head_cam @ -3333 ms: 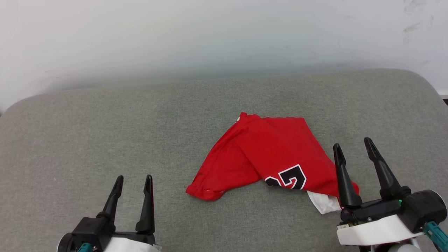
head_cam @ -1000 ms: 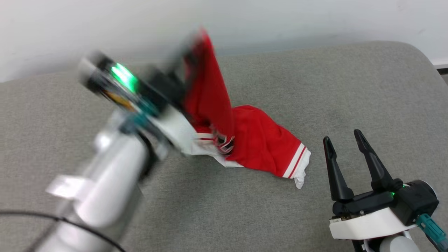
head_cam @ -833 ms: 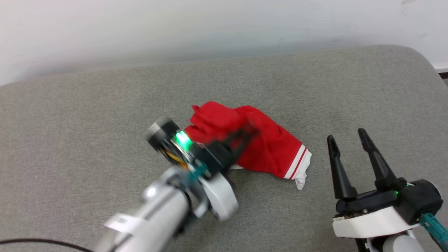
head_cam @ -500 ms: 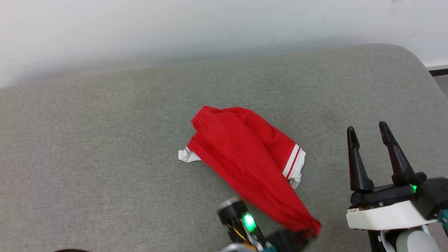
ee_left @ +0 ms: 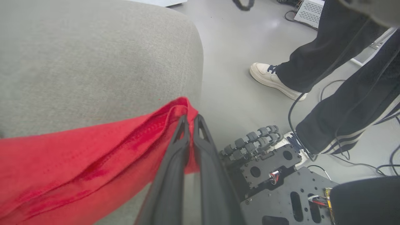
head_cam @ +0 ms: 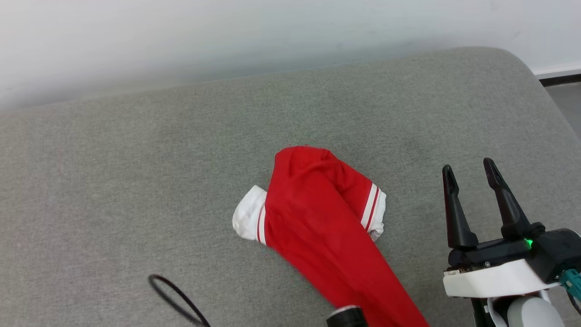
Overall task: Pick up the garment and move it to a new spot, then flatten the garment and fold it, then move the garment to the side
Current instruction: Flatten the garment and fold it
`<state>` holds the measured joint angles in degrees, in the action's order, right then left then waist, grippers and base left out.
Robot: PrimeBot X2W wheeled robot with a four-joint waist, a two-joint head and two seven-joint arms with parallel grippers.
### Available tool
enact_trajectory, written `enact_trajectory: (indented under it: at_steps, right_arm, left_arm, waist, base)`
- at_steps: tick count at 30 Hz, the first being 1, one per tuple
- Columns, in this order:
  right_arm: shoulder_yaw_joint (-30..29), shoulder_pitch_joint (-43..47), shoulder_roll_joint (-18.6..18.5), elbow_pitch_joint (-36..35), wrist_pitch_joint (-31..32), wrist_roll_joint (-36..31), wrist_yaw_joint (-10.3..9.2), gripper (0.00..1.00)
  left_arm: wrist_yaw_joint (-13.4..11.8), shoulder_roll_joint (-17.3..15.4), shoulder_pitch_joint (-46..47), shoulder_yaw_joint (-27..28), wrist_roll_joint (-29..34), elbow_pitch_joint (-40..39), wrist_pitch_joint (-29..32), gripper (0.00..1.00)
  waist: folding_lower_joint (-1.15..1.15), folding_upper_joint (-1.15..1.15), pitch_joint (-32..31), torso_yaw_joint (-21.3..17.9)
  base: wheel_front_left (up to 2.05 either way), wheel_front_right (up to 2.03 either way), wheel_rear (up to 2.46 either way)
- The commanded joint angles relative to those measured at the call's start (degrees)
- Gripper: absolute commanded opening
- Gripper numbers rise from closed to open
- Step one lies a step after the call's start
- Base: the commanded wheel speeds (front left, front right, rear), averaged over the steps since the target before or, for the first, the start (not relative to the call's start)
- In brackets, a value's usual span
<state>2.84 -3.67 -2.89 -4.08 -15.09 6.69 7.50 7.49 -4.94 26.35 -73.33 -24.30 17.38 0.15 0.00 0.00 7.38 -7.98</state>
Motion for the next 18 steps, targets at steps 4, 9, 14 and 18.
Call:
enact_trajectory:
  at_steps: [4, 9, 14, 18]
  right_arm:
    - [-0.42, -0.93, 0.04, 0.25, -0.11, 0.32, -0.02, 1.00]
    - [-1.01, 0.32, 0.03, 0.44, -0.11, -0.11, -0.02, 1.00]
    - [-1.60, 1.19, 0.04, 0.83, -0.11, -0.64, -0.02, 1.00]
    - [-2.06, 1.68, 0.04, 0.92, -0.11, -1.02, -0.02, 1.00]
  left_arm:
    - [-0.10, -1.89, -1.07, 0.05, -1.74, -1.36, 1.45, 1.00]
    - [-0.16, -3.64, 2.47, 2.88, -5.73, 2.70, -6.34, 1.00]
    - [-3.56, -6.44, 4.07, 10.06, -8.24, 4.50, -11.52, 1.00]
    - [-8.25, -10.44, 4.85, 16.62, -9.18, 2.61, -13.79, 1.00]
  waist:
    - [0.00, 0.00, 0.05, 0.47]
    - [0.00, 0.00, -1.29, 2.32]
    - [0.00, 0.00, -3.45, 4.18]
    - [0.00, 0.00, -5.00, 5.83]
  base:
    - [0.00, 0.00, 0.00]
    - [0.00, 0.00, 0.00]
    - [0.00, 0.00, 0.00]
    - [0.00, 0.00, 0.00]
